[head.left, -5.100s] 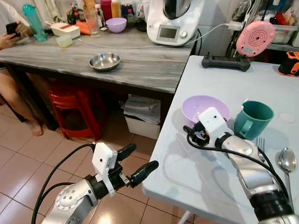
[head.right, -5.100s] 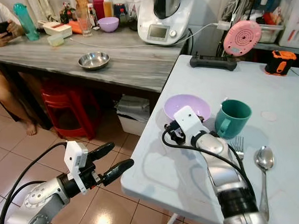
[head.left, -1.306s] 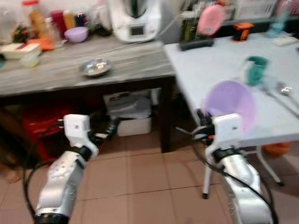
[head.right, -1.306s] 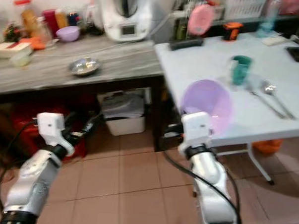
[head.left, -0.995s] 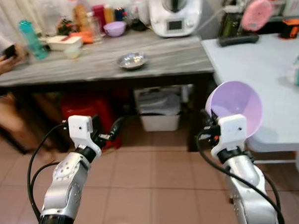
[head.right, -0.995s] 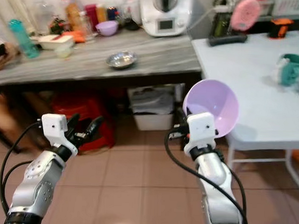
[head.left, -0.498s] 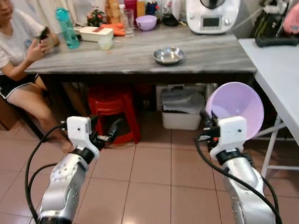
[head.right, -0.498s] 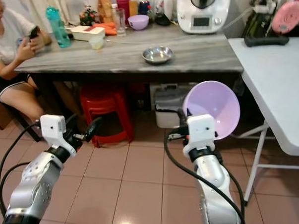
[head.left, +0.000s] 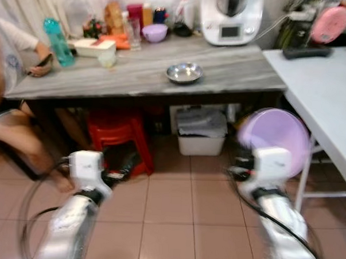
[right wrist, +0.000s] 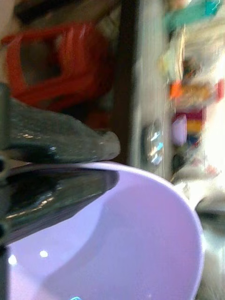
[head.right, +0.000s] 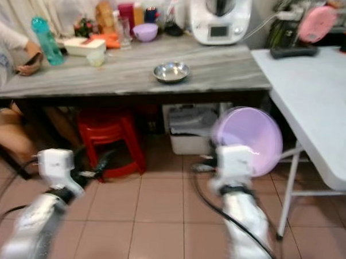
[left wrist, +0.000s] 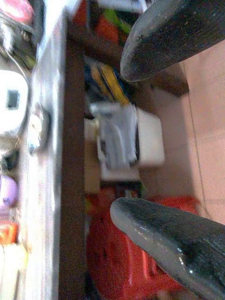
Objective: Setting the table
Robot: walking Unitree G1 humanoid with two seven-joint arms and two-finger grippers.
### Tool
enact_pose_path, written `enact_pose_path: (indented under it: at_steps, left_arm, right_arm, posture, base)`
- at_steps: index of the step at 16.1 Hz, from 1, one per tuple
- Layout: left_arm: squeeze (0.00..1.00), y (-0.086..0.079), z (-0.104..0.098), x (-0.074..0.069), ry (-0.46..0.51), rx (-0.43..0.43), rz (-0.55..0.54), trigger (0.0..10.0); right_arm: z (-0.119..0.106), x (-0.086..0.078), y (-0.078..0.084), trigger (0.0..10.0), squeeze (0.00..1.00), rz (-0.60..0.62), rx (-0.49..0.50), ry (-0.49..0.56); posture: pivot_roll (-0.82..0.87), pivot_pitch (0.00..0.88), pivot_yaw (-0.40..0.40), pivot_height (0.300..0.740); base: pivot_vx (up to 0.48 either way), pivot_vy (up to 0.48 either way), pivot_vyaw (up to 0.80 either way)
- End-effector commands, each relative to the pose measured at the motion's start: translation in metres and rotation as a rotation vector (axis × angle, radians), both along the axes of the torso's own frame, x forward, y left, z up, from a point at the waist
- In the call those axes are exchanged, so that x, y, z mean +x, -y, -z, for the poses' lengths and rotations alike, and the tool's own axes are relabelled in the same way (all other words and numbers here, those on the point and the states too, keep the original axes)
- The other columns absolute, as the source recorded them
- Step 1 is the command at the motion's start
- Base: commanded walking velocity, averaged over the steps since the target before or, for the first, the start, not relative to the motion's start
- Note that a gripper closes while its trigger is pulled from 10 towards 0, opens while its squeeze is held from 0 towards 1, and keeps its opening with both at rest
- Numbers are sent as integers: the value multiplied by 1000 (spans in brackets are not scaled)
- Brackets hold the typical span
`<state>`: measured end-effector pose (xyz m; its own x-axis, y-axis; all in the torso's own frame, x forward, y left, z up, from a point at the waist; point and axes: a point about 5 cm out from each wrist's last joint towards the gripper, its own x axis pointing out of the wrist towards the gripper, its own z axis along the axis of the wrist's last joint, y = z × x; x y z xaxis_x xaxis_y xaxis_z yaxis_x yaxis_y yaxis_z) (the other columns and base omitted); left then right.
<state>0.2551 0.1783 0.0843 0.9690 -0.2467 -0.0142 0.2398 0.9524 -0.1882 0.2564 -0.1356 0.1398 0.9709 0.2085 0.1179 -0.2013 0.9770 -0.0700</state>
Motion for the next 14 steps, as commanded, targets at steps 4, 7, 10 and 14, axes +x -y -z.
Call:
enact_pose_path:
  at_steps: [4,7,10,14]
  left_arm:
    - [0,8,-9,4,33,2,33,10000]
    - [0,11,-9,2,31,0,49,10000]
    - [0,17,-9,0,29,-10,69,10000]
    - [0,23,-11,0,36,-13,108,10000]
  right_arm:
    - [-8,2,8,10000,0,19,-24,31]
    - [-8,2,8,10000,0,22,-22,28]
    - [-8,1,8,10000,0,21,-25,29]
    - [-9,3,9,10000,0,30,-27,27]
  posture:
    - [-55,0,117,740]
    - [-58,0,118,740]
    - [-59,0,116,740]
    - [-59,0,112,740]
  base:
    - [480,0,350]
    - [480,0,0]
    - [480,0,0]
    - [480,0,0]
